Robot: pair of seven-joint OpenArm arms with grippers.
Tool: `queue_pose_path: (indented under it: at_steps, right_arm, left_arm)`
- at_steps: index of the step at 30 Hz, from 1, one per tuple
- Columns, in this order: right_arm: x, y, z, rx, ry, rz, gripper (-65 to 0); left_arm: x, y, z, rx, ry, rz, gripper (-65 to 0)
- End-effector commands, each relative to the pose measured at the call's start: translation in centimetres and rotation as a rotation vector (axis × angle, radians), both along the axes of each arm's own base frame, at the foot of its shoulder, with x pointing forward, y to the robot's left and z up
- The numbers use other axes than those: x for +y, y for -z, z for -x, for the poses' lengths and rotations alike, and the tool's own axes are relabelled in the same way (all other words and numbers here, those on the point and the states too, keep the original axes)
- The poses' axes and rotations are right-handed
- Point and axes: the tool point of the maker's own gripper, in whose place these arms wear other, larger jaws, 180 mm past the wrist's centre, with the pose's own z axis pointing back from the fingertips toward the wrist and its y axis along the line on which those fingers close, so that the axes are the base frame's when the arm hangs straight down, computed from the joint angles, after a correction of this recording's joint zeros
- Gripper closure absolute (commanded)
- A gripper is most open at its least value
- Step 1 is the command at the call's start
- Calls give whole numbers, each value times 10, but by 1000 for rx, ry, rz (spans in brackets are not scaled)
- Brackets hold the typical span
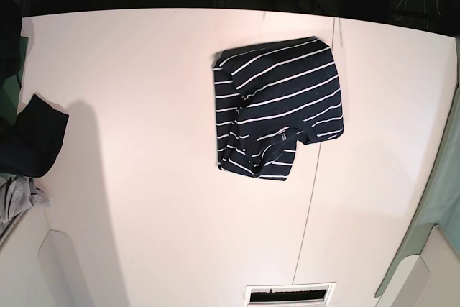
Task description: Layout the t-shirt on the table in an organized manner, then fold the t-shirt properly
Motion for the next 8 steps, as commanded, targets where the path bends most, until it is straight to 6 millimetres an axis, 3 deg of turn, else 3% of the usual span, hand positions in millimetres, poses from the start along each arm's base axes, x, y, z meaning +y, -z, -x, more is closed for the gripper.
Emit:
queue_pose_path:
  at_steps: [1, 8]
  right_arm:
    - [5, -2, 4, 16, -1, -10, 0]
    - [11, -3, 12, 65, -11, 15, 0]
  left_arm:
    - [5, -3, 6, -5, 20, 14, 0]
    - [-9, -9, 4, -71, 54, 110, 0]
